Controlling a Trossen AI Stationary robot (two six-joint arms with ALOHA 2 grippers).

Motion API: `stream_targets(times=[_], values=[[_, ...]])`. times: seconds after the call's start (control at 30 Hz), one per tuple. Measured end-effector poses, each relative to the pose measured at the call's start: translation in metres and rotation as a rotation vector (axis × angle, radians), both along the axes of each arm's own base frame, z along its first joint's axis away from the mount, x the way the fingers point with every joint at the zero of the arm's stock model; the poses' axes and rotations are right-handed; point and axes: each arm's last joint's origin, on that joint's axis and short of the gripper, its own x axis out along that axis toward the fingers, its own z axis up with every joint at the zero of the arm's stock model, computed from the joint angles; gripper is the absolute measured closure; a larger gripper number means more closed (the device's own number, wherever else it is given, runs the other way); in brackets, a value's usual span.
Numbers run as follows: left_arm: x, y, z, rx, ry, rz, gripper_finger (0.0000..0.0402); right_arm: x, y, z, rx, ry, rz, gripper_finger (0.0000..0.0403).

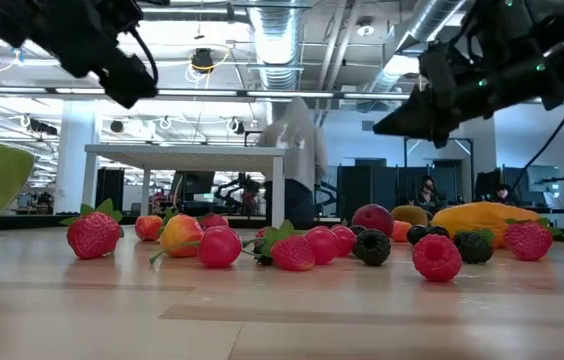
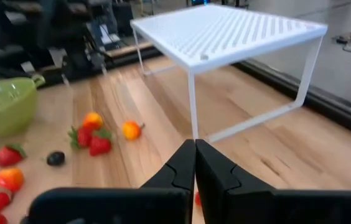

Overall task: Pick & Place Fruit
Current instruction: Put the green strainer bowl on the shelf

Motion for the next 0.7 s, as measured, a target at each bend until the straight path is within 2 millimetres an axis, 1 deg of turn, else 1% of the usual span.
stream_targets(times=[0.1, 0.23, 0.33, 0.43, 0.6, 0.7], values=[[-0.003, -0.009, 0.007, 0.013, 0.073, -0.039, 0.02, 0.002, 0.0, -0.006, 0.003, 0.028, 0.0, 0.0397], [-0.009, -0.019, 0.007, 0.043, 0.159, -0.084, 0.0213, 0.002, 0.0, -0.006, 0.003, 0.032, 0.0, 0.0397], [-0.015, -0.027, 0.001, 0.082, 0.229, -0.109, 0.0221, 0.002, 0.0, -0.006, 0.003, 0.03, 0.0, 0.0397], [-0.016, -0.036, -0.005, 0.099, 0.289, -0.109, 0.0229, 0.002, 0.0, -0.004, 0.002, 0.018, 0.0, 0.0397], [-0.01, -0.048, -0.016, 0.141, 0.362, -0.117, 0.0237, 0.003, 0.0, -0.002, -0.001, -0.008, 0.0, 0.0397], [-0.005, -0.052, -0.025, 0.16, 0.414, -0.127, 0.0238, 0.003, 0.0, -0.001, -0.002, -0.02, 0.0, 0.0397]])
